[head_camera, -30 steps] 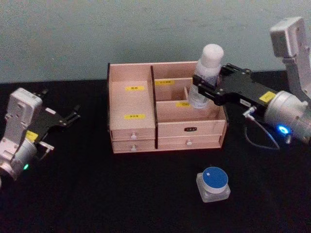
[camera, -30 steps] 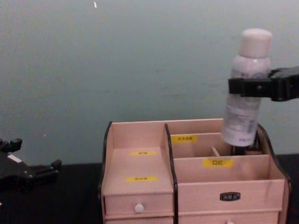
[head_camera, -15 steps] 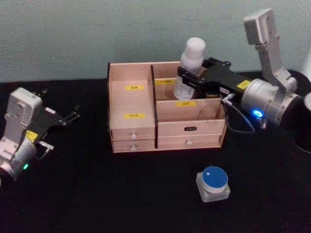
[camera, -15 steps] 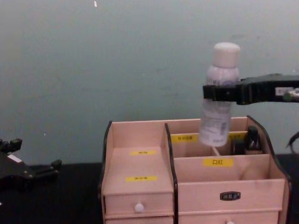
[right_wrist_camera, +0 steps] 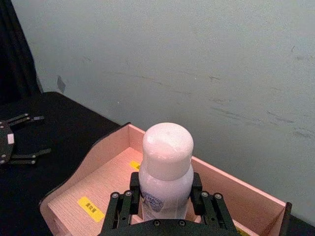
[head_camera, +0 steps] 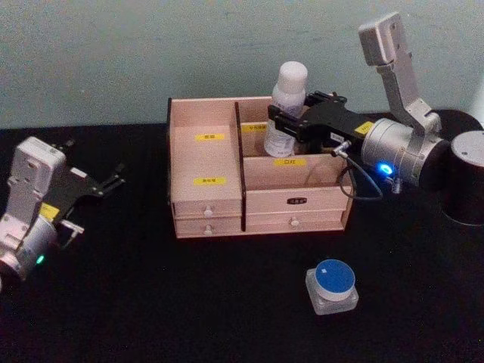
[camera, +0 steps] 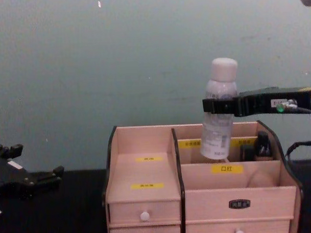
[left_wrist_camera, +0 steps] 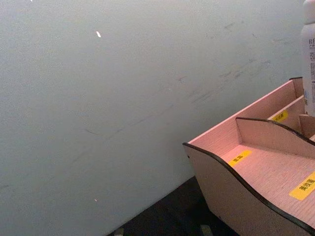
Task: Pick up the facial cleanser and watermelon frost from the table and place them into the tiered storage box.
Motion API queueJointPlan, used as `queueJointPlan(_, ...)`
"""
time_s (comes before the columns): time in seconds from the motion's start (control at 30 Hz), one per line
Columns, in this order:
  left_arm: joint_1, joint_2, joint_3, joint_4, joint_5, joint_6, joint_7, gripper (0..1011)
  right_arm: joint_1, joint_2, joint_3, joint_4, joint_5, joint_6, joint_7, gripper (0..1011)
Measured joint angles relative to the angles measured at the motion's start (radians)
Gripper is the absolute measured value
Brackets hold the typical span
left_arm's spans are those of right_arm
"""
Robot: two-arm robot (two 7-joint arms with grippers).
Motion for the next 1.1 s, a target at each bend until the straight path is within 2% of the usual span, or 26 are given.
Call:
queueJointPlan(0.57, 0.000, 0.000, 0.000, 0.000, 0.000, 0.000, 0.000, 1001, 0.059, -0.036, -0.024, 0.095, -0.033, -0.017, 0.006, 601)
queueJointPlan(1.1, 0.000, 0.000, 0.000, 0.000, 0.000, 0.000, 0.000, 1001, 0.083, -0.064, -0.038, 0.154, -0.059, -0.031, 0.015, 601)
